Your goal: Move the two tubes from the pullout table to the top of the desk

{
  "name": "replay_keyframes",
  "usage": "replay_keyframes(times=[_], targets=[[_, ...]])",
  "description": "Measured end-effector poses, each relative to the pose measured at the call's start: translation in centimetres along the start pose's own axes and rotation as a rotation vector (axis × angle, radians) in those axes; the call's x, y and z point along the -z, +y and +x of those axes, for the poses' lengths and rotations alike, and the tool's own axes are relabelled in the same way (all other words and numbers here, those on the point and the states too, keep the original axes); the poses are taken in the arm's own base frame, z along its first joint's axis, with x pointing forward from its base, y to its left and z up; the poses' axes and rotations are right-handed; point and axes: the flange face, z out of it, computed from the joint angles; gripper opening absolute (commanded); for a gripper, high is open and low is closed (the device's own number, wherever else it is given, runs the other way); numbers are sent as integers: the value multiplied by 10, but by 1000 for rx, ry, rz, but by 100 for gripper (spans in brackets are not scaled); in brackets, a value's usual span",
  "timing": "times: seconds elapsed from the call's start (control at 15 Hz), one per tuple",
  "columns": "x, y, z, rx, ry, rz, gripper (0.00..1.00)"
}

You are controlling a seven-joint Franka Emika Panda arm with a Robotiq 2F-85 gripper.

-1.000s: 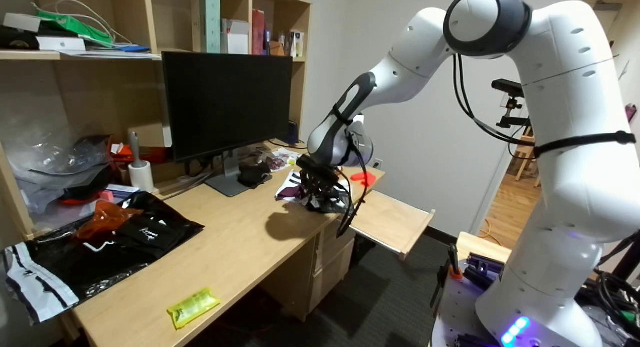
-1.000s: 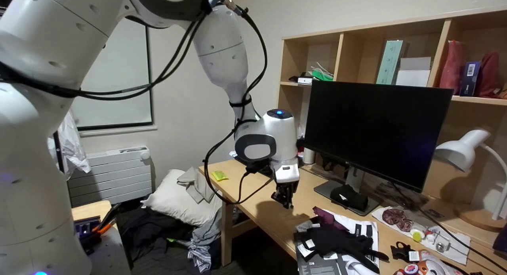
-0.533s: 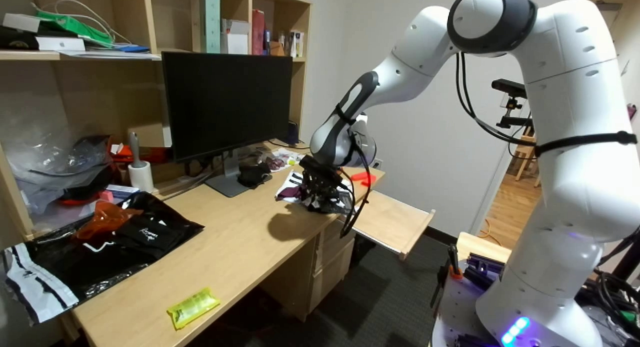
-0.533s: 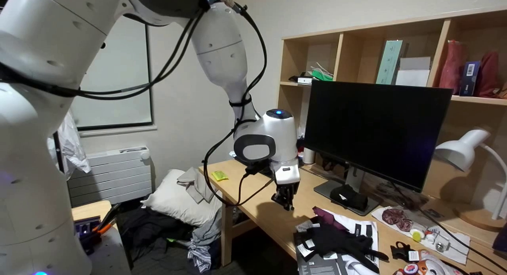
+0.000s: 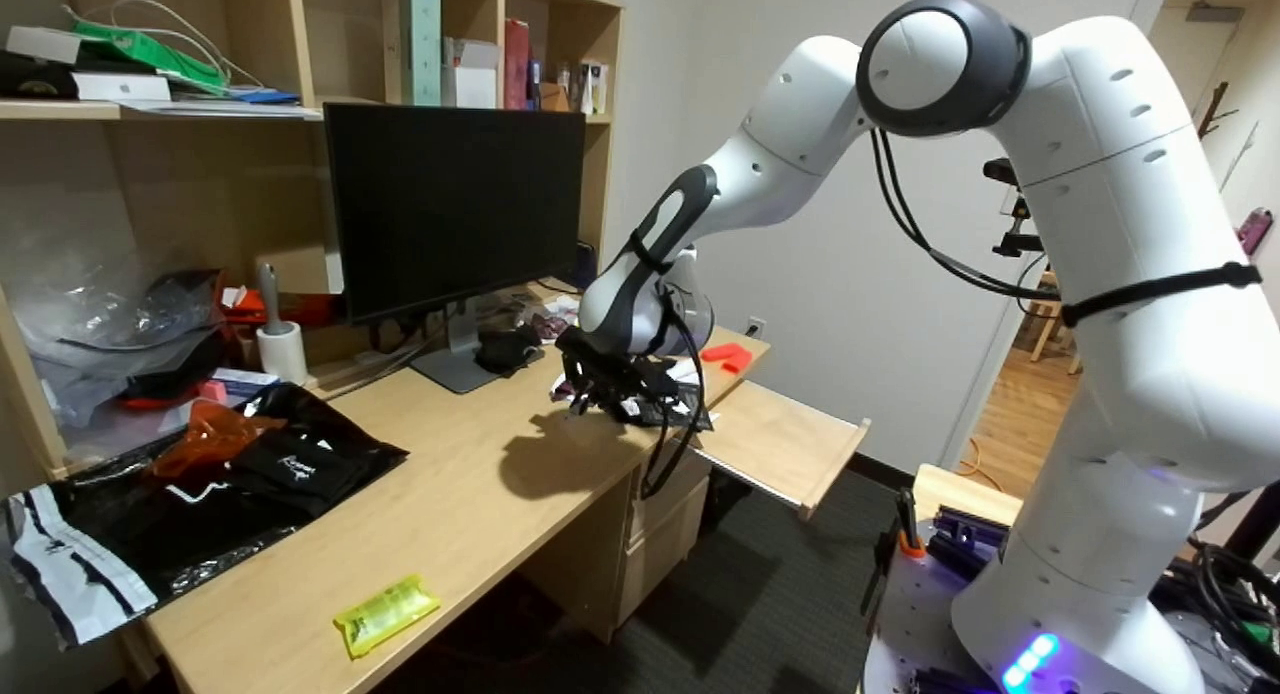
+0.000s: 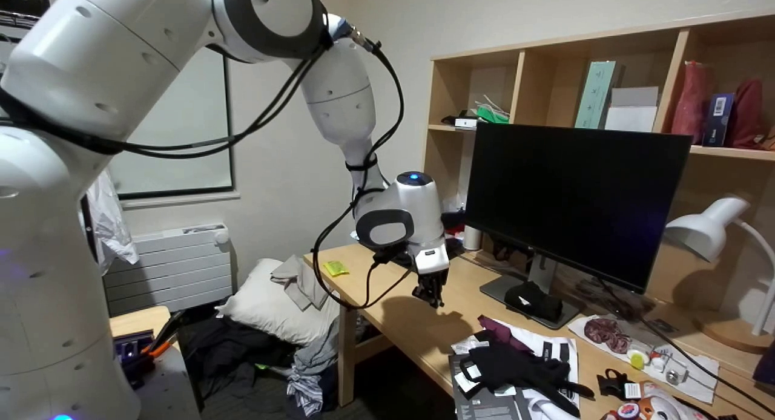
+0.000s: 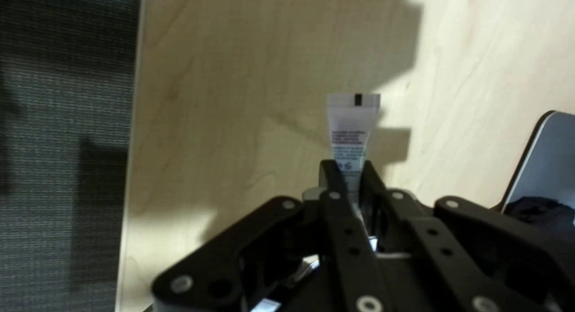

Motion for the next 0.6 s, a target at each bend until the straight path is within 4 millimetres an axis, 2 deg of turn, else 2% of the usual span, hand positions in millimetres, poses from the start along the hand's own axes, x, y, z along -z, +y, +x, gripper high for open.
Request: replay_keyframes(times=[0.2, 0.6], targets=[[-14, -20, -18, -16, -13, 18, 9], [-46, -30, -50, -49, -126, -84, 9]])
